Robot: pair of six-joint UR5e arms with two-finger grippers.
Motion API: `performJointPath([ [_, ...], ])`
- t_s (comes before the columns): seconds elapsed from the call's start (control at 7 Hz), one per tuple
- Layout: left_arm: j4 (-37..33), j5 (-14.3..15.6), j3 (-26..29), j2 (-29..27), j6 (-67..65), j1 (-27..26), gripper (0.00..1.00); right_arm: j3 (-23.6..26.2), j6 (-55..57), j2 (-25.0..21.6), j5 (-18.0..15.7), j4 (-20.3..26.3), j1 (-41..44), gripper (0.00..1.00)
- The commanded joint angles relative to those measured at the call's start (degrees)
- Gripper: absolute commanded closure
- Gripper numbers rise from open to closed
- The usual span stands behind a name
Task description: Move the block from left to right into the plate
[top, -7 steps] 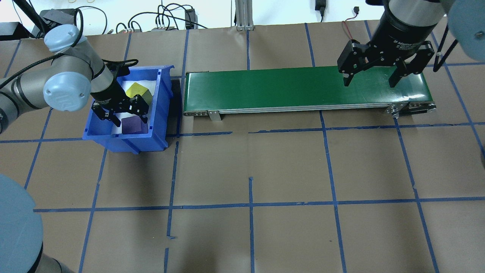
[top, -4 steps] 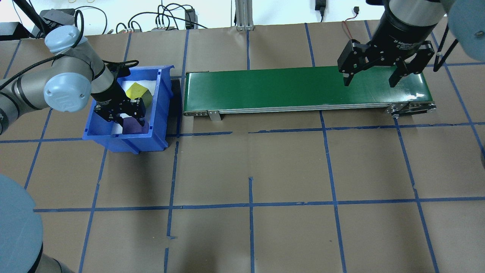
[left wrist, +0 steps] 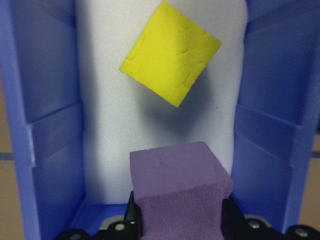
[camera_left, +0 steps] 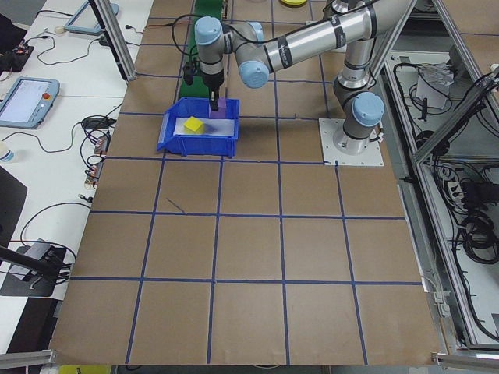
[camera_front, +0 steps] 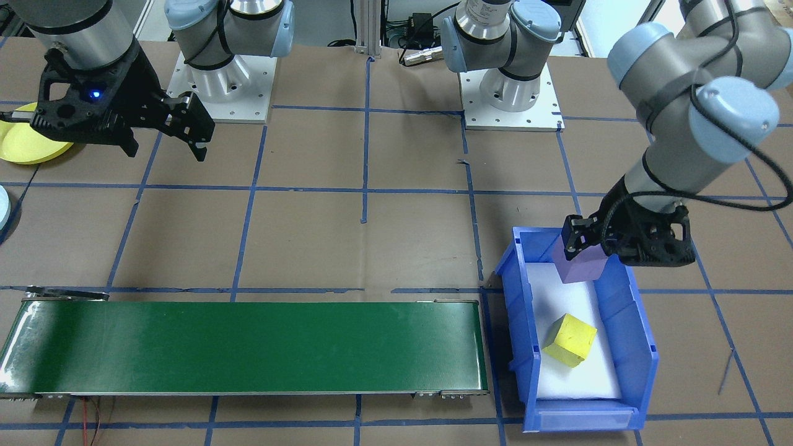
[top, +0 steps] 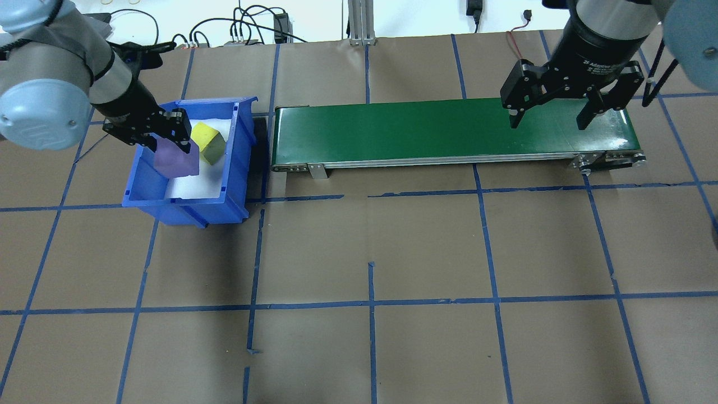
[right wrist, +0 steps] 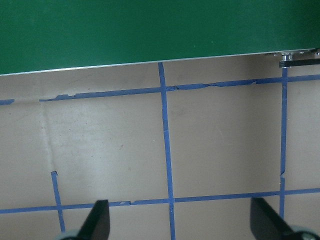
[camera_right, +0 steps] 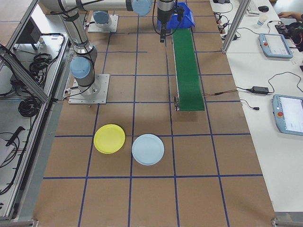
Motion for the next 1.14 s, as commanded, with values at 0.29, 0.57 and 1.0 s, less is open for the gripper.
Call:
performJointPath([
  [0.29, 4.8, -4.9, 4.7, 1.1, -11.5, -13.2, 0.73, 0.0, 0.0, -0.1, 0.2, 0.0, 0.3, 0.0],
  [0.57, 13.3, -5.6, 4.6, -6.3, -12.7, -18.0, 0.73, 0.1, -0.1, 0.0, -0.1, 0.0, 0.0, 0.0],
  [1.0, 20.3, -5.7, 4.3, -14.5, -14.4, -19.0, 0.7, 0.1, -0.1, 0.0, -0.1, 0.0, -0.1, 0.0],
])
